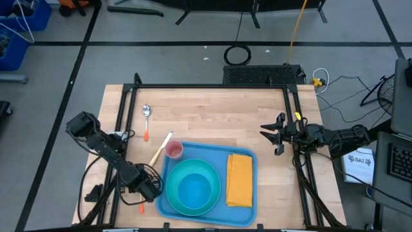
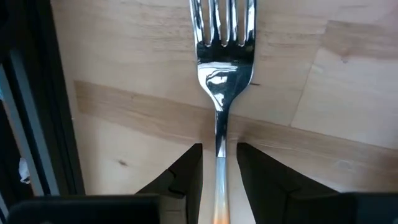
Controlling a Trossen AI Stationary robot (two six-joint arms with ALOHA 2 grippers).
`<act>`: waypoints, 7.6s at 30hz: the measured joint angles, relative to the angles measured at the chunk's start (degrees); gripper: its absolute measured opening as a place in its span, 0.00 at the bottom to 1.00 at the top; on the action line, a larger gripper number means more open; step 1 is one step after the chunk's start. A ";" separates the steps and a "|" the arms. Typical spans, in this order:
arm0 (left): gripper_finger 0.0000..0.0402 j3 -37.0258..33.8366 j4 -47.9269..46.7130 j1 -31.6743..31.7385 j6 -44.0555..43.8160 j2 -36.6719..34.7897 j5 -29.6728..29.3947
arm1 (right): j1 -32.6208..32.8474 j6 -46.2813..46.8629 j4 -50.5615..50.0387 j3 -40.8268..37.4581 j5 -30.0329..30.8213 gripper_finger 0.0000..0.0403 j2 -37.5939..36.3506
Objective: Set up tray
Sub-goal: Put the orange fork on the yellow napkin
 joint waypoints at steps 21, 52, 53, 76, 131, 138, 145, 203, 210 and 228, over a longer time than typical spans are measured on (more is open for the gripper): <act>0.03 3.08 -8.80 -5.02 5.83 -0.84 -16.03 | 0.00 0.02 -0.11 0.00 0.00 0.29 0.02; 0.02 32.93 12.94 18.47 85.01 -4.05 -50.28 | 0.00 0.02 -0.04 0.00 0.00 0.29 0.00; 0.02 32.27 16.98 20.23 88.23 -4.04 -48.10 | 0.00 0.00 -0.04 0.00 0.00 0.29 0.00; 0.02 27.88 64.25 38.87 98.14 14.00 -10.15 | 0.00 0.00 -0.17 0.00 -0.02 0.29 0.48; 0.02 37.50 60.98 36.72 93.08 26.10 -11.01 | 0.07 -5.24 7.56 0.00 -0.11 0.29 0.99; 0.02 37.50 55.32 41.78 104.29 25.99 -20.66 | 0.09 5.58 11.73 0.00 -0.04 0.29 0.96; 0.02 37.50 55.47 44.00 117.22 24.89 -33.72 | 0.09 7.74 13.24 0.00 0.26 0.29 1.02; 0.02 37.47 48.81 46.32 131.95 20.87 -48.17 | -15.78 3.17 35.25 24.17 6.12 0.21 63.72; 0.02 37.39 48.96 46.32 131.71 20.90 -48.50 | -16.08 -0.46 31.38 24.24 9.41 0.02 63.54; 0.30 37.47 43.49 40.51 141.03 11.35 -47.13 | -17.22 3.33 17.76 24.16 -7.57 0.00 54.32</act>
